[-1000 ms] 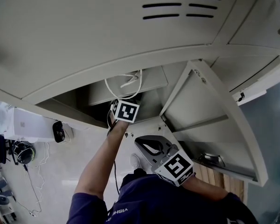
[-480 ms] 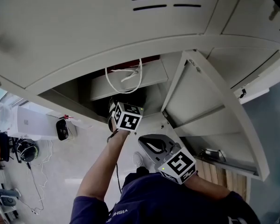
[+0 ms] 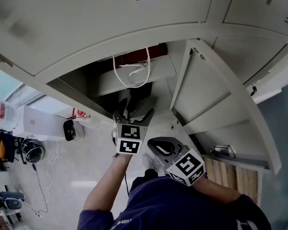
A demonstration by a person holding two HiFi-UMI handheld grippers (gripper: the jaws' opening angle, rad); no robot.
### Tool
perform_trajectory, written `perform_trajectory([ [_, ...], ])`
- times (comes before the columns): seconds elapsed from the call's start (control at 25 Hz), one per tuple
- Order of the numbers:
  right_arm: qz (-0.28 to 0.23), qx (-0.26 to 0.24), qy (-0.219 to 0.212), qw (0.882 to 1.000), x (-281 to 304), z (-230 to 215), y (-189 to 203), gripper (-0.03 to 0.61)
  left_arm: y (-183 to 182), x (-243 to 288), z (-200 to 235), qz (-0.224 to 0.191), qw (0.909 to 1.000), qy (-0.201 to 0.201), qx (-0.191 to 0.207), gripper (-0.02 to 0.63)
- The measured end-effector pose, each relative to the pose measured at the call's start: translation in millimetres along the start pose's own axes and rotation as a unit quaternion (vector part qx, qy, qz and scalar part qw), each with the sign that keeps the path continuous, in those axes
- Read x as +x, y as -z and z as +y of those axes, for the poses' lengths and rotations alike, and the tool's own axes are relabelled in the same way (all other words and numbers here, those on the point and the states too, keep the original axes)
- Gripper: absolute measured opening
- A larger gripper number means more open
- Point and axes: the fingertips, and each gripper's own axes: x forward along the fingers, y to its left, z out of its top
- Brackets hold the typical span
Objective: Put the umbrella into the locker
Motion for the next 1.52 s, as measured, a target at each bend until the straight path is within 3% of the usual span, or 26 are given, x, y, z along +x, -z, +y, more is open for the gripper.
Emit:
perform_trajectory([
  [0.28, -0.024, -0.007, 0.031, 0.999, -3.0, -3.6, -16.6, 0.008, 6.3, -68.3, -5.1, -0.049, 0.9976, 0.028, -0.04, 0.412],
  [0.48, -0.043, -0.007, 0.053, 0.998, -3.4, -9.0, -32.1, 0.008, 17.6, -112.0, 3.1, -0.092, 0.9912, 0.061, -0.072, 0.204],
  [0.76, -0.079, -0.018, 0.05, 0.995, 5.9, -7.6, -62.7, 0.006, 37.4, -145.4, 5.7, -0.136, 0.9808, 0.105, -0.092, 0.006],
  [1.16, -0.075, -0.023, 0.06, 0.995, 20.9, -0.8, -69.5, 0.006, 38.2, -156.0, -2.3, -0.154, 0.974, 0.161, -0.043, 0.003],
  [1.52, -0.061, -0.022, 0.082, 0.995, 23.9, -4.5, -61.1, 0.006, 30.8, -155.6, 4.4, -0.167, 0.971, 0.163, -0.052, 0.003],
])
